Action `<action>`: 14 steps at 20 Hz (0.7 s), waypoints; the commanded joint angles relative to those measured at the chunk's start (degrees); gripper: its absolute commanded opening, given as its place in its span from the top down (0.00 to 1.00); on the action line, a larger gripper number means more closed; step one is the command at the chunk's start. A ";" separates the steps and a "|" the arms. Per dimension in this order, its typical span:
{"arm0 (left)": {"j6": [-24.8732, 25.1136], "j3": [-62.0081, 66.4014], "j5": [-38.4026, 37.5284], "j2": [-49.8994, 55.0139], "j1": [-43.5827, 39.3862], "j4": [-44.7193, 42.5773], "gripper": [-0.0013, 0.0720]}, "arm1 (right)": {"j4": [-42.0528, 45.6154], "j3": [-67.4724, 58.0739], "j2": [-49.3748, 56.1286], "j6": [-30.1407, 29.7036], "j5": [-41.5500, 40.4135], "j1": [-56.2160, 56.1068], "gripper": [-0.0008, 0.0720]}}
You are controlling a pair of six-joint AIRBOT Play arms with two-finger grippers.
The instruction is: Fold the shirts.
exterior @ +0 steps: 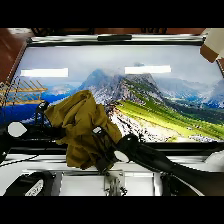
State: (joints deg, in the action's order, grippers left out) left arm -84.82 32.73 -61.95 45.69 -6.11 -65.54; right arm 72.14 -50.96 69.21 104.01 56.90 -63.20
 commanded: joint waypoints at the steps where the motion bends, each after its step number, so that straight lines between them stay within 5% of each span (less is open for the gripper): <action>1: 0.17 0.63 0.04 -0.37 0.02 -0.02 0.91 | 1.81 -0.72 6.86 3.74 -2.05 -3.41 0.14; 7: 0.17 0.66 -0.02 -0.37 0.02 0.00 0.91 | 1.97 -0.76 11.45 7.56 -9.84 -3.39 0.15; 8: 0.20 0.68 -0.02 -0.37 0.02 0.00 0.91 | 3.50 -0.87 11.30 9.35 -9.25 -3.39 0.44; 9: 0.20 0.74 -0.02 -0.37 0.02 0.02 0.91 | 5.29 -1.33 10.84 10.78 -7.89 -3.39 0.88; 14: 2.16 8.11 0.50 -0.90 0.00 5.03 0.91 | 30.12 -10.82 2.21 11.72 6.14 -3.39 0.90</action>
State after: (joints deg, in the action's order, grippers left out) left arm -84.09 36.45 -61.91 45.21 -6.11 -64.58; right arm 86.30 -56.95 75.66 114.50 55.07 -66.52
